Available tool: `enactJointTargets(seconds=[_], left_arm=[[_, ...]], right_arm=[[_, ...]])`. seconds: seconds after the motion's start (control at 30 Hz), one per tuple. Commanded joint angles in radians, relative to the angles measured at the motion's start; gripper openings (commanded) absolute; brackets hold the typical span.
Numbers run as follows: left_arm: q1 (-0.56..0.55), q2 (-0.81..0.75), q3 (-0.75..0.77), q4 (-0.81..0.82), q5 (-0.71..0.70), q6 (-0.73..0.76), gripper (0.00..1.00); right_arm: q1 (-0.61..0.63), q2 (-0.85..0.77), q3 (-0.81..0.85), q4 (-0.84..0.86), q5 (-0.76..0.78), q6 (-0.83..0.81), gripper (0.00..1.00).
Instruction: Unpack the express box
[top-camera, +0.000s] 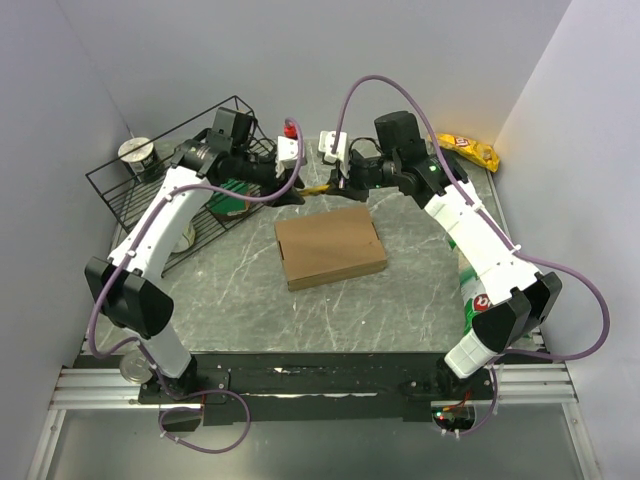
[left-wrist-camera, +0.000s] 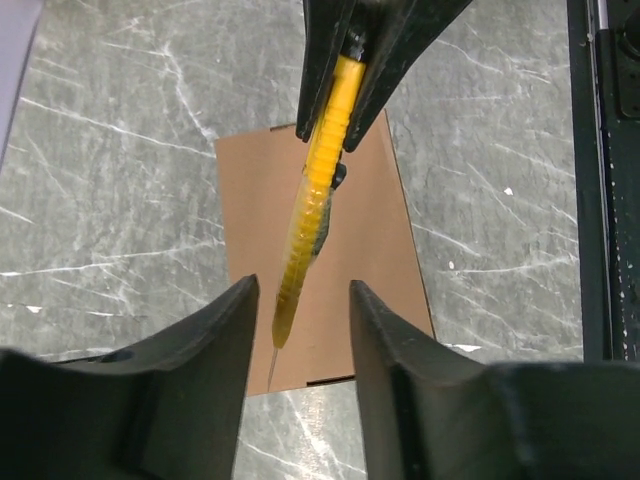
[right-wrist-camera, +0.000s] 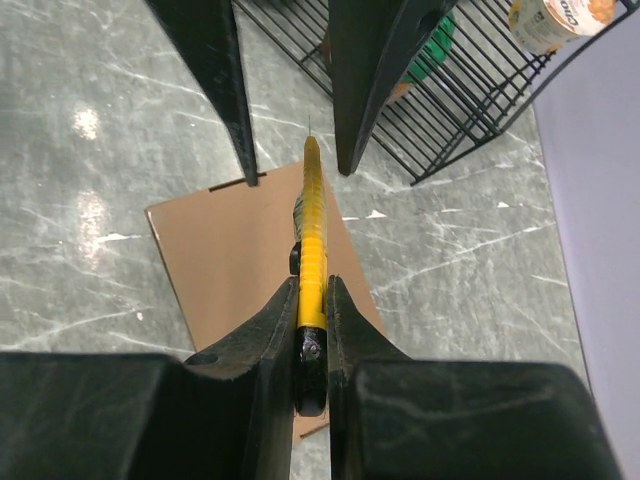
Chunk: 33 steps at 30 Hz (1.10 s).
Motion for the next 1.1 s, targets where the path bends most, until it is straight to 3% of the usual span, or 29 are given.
enactJointTargets(seconds=[0.0, 0.27, 0.37, 0.5, 0.53, 0.57, 0.63, 0.67, 0.77, 0.93, 1.07], left_arm=[[-0.008, -0.013, -0.026, 0.033, 0.027, 0.021, 0.42], [-0.012, -0.019, -0.056, 0.066, 0.026, -0.002, 0.33], [-0.012, -0.022, -0.063, 0.069, 0.020, -0.001, 0.23], [-0.012, -0.019, -0.055, 0.045, 0.024, 0.018, 0.01], [-0.012, -0.018, -0.049, 0.045, 0.029, 0.012, 0.01], [-0.012, -0.018, -0.043, 0.045, 0.037, 0.006, 0.01], [-0.007, -0.021, -0.023, 0.045, 0.047, -0.023, 0.01], [-0.002, -0.022, -0.018, 0.072, 0.055, -0.049, 0.01], [0.025, -0.035, -0.006, 0.184, 0.115, -0.226, 0.01], [0.031, -0.051, -0.023, 0.293, 0.188, -0.399, 0.01], [0.033, -0.048, -0.033, 0.344, 0.231, -0.462, 0.01]], right_arm=[[0.010, -0.035, 0.043, 0.011, -0.051, 0.044, 0.00], [0.009, -0.046, 0.037, 0.008, -0.078, 0.063, 0.00], [0.009, -0.044, 0.040, 0.008, -0.083, 0.063, 0.00], [0.010, -0.044, 0.043, 0.043, -0.074, 0.107, 0.00], [0.007, -0.044, 0.041, 0.062, -0.074, 0.124, 0.03], [0.000, -0.047, 0.043, 0.079, -0.077, 0.148, 0.37], [-0.051, -0.055, 0.046, 0.137, -0.110, 0.263, 0.60], [-0.071, -0.064, 0.045, 0.160, -0.117, 0.366, 0.80], [-0.172, -0.072, 0.048, 0.241, -0.183, 0.518, 0.97], [-0.276, 0.023, 0.236, 0.145, -0.394, 0.577, 0.92], [-0.277, 0.033, 0.198, 0.169, -0.492, 0.630, 0.86]])
